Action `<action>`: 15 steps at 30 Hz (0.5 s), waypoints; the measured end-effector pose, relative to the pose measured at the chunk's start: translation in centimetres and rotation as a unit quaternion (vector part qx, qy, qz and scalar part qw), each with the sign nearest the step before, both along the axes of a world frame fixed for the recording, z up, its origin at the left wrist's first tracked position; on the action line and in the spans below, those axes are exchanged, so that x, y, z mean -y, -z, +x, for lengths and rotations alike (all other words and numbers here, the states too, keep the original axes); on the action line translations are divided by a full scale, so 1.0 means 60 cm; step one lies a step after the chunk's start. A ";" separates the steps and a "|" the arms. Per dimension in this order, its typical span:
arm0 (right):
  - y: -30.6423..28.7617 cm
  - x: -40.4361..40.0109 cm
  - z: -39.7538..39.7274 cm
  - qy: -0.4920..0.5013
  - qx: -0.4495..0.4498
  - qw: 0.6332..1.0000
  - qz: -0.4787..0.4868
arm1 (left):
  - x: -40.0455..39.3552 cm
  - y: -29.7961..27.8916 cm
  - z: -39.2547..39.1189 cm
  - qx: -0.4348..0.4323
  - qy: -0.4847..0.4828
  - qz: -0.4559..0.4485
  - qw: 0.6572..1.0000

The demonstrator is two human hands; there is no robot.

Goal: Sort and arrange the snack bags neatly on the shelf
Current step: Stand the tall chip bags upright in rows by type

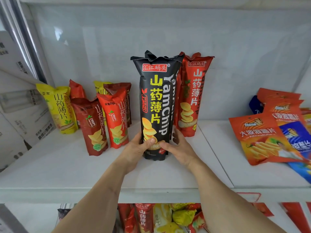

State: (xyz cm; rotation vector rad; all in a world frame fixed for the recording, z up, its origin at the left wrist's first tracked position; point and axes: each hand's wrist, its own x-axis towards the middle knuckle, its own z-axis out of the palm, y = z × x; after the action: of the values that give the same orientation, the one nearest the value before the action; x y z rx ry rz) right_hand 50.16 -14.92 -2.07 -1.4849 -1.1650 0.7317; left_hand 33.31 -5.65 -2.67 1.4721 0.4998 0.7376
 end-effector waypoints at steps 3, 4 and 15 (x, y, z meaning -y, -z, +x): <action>0.003 -0.011 0.007 0.027 -0.001 1.000 -0.006 | -0.015 0.003 0.017 0.000 -0.006 -0.002 1.000; 0.004 -0.015 0.009 0.041 -0.001 0.999 -0.009 | -0.020 0.003 0.023 0.000 -0.006 -0.003 1.000; 0.020 -0.082 0.030 0.123 0.085 0.989 -0.008 | -0.093 0.005 0.085 -0.004 -0.053 -0.018 0.998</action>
State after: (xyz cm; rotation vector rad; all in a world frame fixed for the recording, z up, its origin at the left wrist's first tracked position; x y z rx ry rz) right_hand 51.95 -10.00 -3.26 -1.6957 -1.0776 0.4530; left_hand 38.40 -0.05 -2.96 1.4244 0.5993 0.8025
